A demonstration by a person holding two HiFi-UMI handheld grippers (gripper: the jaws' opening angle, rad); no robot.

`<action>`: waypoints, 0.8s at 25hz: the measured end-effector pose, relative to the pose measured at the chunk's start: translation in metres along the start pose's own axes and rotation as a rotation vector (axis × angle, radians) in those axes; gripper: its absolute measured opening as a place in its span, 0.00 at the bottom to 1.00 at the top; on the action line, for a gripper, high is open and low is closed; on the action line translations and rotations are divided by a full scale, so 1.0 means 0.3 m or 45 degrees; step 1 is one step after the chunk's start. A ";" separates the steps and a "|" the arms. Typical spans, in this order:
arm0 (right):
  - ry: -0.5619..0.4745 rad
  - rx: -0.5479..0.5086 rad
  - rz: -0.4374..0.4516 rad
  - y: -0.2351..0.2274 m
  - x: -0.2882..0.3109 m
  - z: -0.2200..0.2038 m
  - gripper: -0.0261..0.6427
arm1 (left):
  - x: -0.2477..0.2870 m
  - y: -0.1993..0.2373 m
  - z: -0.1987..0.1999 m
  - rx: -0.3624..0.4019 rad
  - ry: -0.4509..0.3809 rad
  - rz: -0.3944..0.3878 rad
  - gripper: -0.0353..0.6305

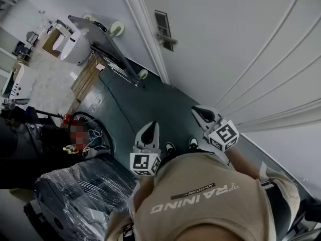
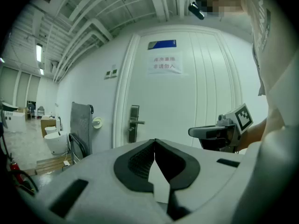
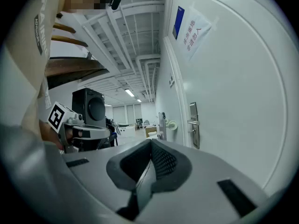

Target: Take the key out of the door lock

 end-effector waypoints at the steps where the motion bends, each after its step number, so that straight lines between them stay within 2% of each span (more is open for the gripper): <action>1: -0.001 -0.004 0.002 0.001 0.003 0.001 0.06 | 0.004 0.003 0.004 0.000 -0.001 0.001 0.07; 8: -0.016 -0.002 0.031 -0.014 0.031 0.001 0.06 | 0.025 0.002 -0.031 -0.027 0.026 0.027 0.07; 14: 0.016 -0.065 0.063 -0.033 0.057 -0.026 0.06 | 0.048 0.006 -0.056 -0.066 0.029 0.065 0.07; 20: 0.075 -0.039 -0.011 -0.035 0.096 -0.069 0.06 | 0.043 0.051 -0.090 -0.115 0.041 0.048 0.07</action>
Point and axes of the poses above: the fingertips, and each gripper's own axes: x forward along the fingers, y to its left, z out of its top, the point moved 4 cm from there along -x, backward along the fingers, and after that the axes turned 1 degree about x, right-handed, at the moved point
